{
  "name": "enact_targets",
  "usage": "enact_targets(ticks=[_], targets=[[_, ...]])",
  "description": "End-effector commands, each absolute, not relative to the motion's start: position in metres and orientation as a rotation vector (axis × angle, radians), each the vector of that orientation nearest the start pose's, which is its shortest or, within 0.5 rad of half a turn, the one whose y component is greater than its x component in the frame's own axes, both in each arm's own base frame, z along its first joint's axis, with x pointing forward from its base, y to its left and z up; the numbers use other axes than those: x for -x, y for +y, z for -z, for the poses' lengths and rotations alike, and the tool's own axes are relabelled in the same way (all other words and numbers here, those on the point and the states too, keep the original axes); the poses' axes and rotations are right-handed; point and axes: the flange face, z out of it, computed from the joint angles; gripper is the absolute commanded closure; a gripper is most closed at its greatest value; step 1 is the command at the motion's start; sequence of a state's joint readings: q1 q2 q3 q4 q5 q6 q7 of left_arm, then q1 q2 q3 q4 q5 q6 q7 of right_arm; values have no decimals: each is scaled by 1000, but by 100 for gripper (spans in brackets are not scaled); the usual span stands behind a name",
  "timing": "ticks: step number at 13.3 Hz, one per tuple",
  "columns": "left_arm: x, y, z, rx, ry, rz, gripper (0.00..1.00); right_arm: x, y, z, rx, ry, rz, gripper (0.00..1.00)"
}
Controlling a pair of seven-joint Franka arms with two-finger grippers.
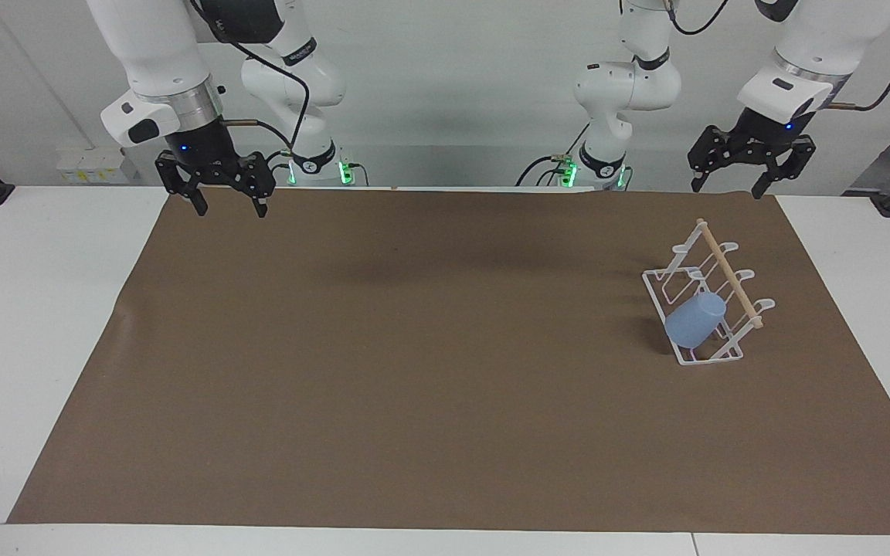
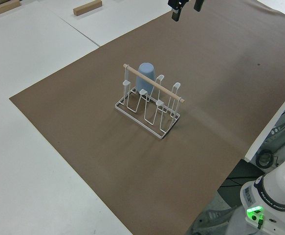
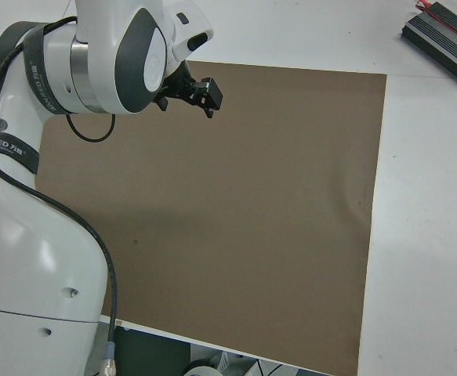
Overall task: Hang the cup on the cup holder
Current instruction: 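Open the left gripper and draw it back from the rack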
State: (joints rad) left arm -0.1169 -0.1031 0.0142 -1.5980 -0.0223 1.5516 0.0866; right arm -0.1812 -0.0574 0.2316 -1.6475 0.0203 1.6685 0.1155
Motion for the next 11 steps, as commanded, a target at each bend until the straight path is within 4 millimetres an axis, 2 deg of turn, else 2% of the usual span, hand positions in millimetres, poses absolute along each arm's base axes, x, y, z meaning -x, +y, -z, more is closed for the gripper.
enact_targets(ticks=[1,11], targets=[[-525,-61,-670,3136,312,77,0,-542,31,-629,3121,127,120,0],[-513,-59,-663,3128,311,-43,0,-541,30,-629,3121,129,120,0]])
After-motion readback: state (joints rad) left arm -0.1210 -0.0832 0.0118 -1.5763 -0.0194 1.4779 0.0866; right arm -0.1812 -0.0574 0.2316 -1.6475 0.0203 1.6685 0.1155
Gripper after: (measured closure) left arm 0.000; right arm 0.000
